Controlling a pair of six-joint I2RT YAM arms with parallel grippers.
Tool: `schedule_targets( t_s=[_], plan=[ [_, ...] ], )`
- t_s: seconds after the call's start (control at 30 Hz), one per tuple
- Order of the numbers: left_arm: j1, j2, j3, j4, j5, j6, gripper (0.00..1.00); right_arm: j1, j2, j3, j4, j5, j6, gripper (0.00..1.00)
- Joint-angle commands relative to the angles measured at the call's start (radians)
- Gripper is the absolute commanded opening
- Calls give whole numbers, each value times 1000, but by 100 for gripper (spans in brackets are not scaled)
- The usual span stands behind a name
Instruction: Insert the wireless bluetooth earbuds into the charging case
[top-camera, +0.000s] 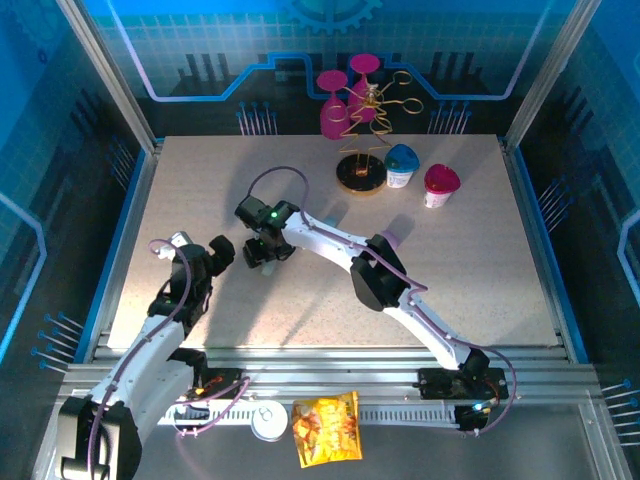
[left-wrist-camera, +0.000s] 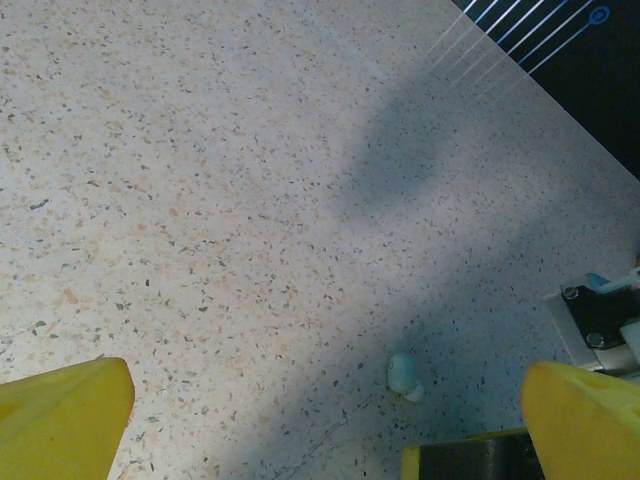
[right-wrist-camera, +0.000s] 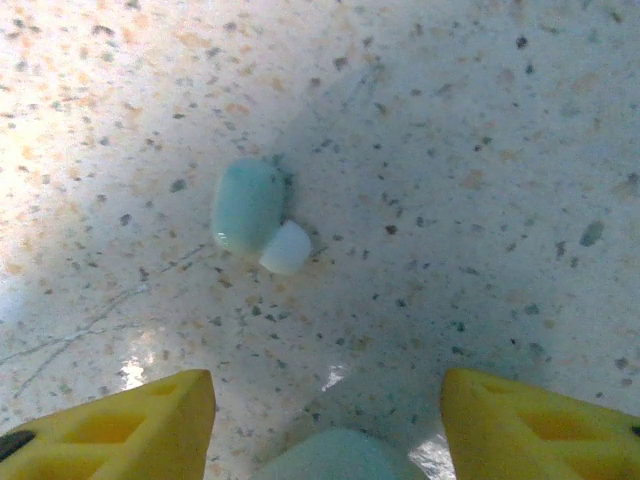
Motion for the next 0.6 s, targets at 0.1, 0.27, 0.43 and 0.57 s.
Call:
schedule_targets(
  t_s=[0.1, 0.27, 0.43, 0.57],
  plan=[
    [10, -4, -20, 20, 21, 22, 99, 7, 13, 8, -48, -22, -4, 39],
    [10, -4, -21, 29, 41, 24, 99, 5, -32, -27, -34, -9, -9, 35],
    [10, -7, -29, 53, 69, 40, 99, 11, -89, -97, -8, 25, -42, 61],
    [10, -5, -34, 72, 83, 41, 99, 29, -87, -109, -21, 13, -141, 73]
  ],
)
